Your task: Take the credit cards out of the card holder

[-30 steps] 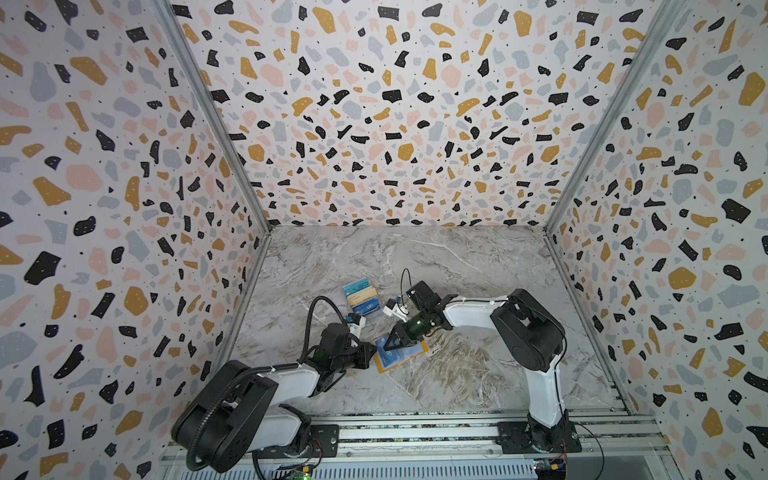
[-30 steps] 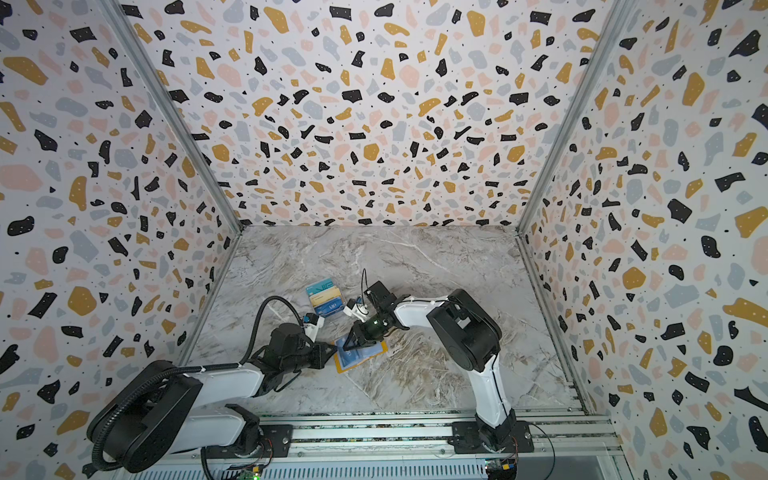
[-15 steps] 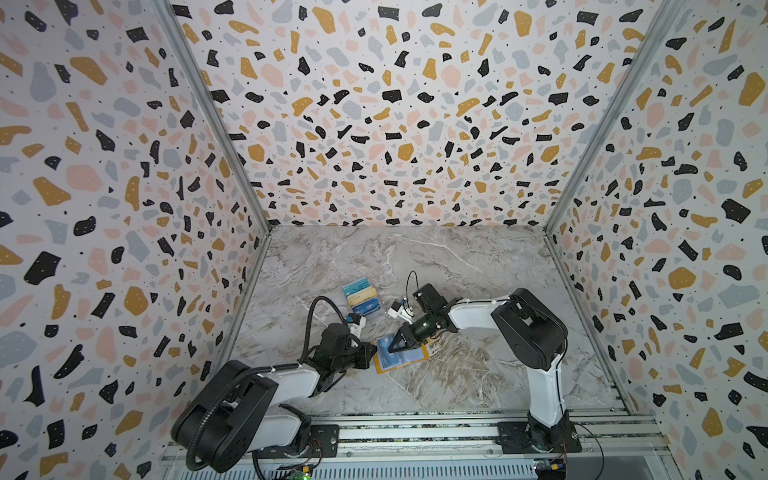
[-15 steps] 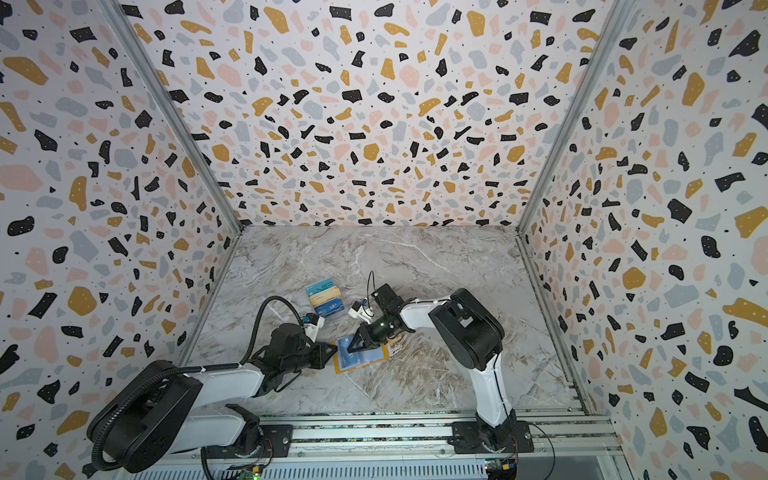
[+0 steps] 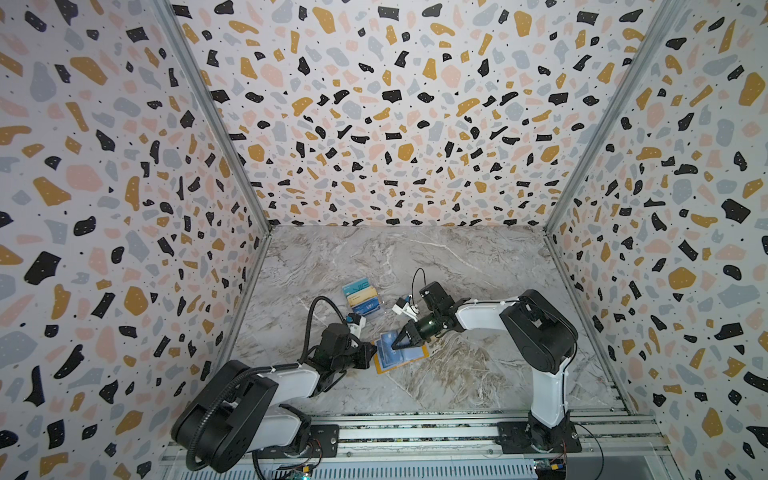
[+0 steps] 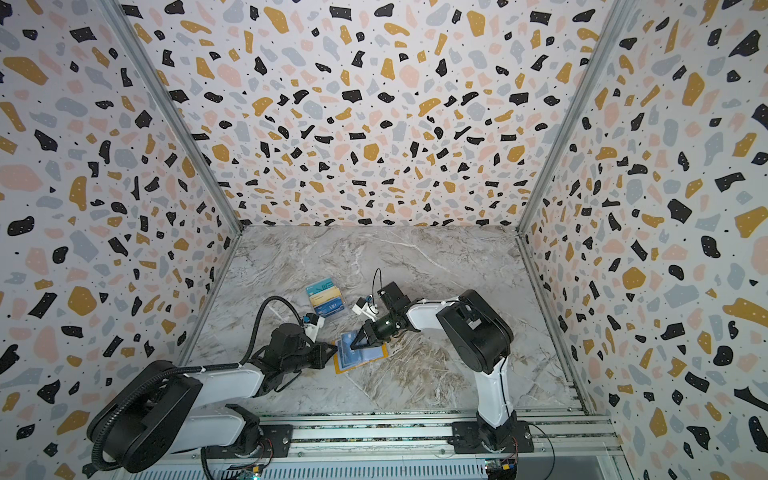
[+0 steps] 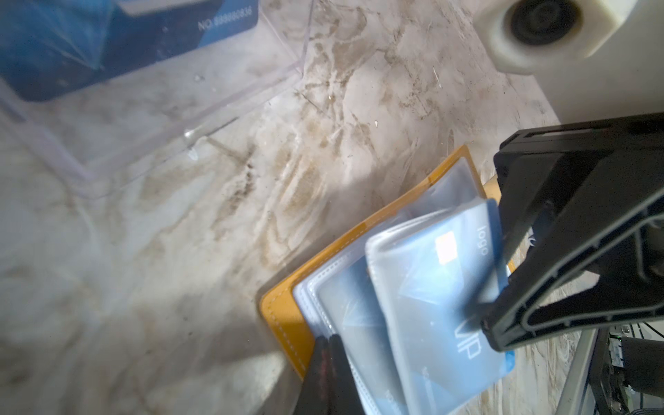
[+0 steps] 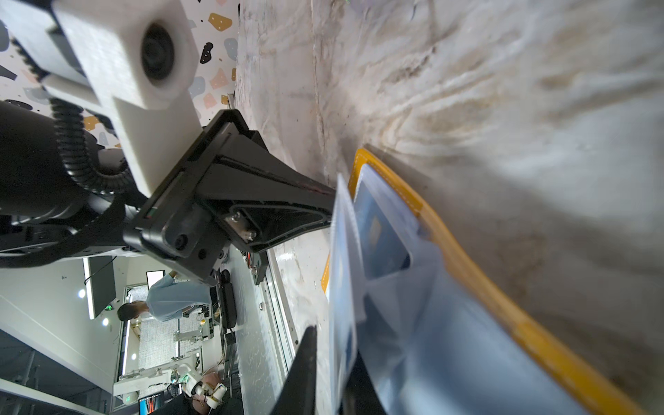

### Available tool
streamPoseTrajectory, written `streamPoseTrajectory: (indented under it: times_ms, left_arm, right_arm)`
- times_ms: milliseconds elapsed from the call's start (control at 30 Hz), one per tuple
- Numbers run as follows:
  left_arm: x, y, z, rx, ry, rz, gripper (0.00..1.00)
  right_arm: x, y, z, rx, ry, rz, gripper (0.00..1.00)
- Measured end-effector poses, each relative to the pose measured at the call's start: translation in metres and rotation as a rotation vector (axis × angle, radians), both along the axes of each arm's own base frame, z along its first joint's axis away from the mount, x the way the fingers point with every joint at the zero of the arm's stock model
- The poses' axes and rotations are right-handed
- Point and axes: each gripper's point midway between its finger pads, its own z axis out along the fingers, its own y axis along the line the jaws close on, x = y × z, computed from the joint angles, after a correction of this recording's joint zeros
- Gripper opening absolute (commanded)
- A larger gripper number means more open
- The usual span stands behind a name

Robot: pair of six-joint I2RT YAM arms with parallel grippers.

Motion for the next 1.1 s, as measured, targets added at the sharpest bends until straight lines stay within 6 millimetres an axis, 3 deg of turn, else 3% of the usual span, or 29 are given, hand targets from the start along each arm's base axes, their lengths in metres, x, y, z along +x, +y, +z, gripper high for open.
streamPoseTrajectory:
  times_ms: [467, 800, 967, 1100]
  left_arm:
    - [0.0, 0.0, 0.0, 0.0, 0.0, 0.0, 0.0]
    - [0.0, 0.0, 0.0, 0.0, 0.0, 0.0, 0.01]
    - [-0.002, 0.001, 0.001, 0.003, 0.003, -0.001, 0.11]
    - [-0.004, 0.001, 0.006, -0.006, -0.013, -0.006, 0.26]
  right_arm:
    - [0.007, -0.01, 0.008, 0.013, -0.01, -0.028, 0.11]
    - [0.01, -0.016, 0.002, -0.015, -0.015, -0.042, 0.07]
    - [0.013, -0.026, -0.001, -0.066, -0.041, -0.06, 0.04]
    - [0.018, -0.035, -0.001, -0.117, -0.078, -0.08, 0.03]
